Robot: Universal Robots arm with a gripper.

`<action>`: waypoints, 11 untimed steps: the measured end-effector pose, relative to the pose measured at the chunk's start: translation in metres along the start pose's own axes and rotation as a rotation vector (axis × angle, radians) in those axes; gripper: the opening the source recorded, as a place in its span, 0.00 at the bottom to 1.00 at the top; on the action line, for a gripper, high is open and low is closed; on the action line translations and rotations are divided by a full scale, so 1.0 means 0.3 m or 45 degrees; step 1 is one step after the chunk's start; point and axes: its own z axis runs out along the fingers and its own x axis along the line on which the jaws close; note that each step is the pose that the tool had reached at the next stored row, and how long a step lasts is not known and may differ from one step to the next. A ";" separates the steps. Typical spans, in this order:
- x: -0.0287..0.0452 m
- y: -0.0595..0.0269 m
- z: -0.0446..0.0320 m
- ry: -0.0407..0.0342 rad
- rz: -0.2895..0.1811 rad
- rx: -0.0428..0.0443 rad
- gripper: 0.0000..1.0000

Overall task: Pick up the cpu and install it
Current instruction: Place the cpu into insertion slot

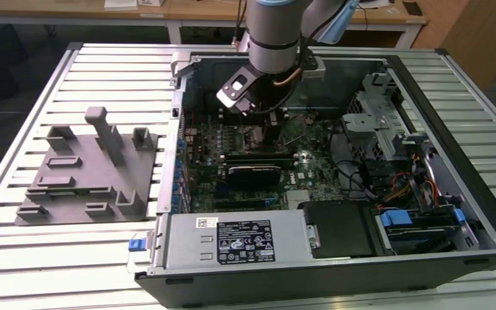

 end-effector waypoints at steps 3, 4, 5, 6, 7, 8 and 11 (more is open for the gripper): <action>0.000 -0.003 0.008 0.0002 0.004 0.000 0.54; 0.000 -0.005 0.011 -0.0001 0.008 0.000 0.54; 0.001 -0.006 0.014 -0.0003 0.012 0.000 0.54; 0.001 -0.007 0.017 -0.0005 0.017 0.000 0.54; 0.001 -0.008 0.020 -0.0006 0.021 0.000 0.54; 0.001 -0.009 0.022 -0.0007 0.023 0.000 0.54; 0.002 -0.009 0.031 -0.0005 0.024 0.000 0.54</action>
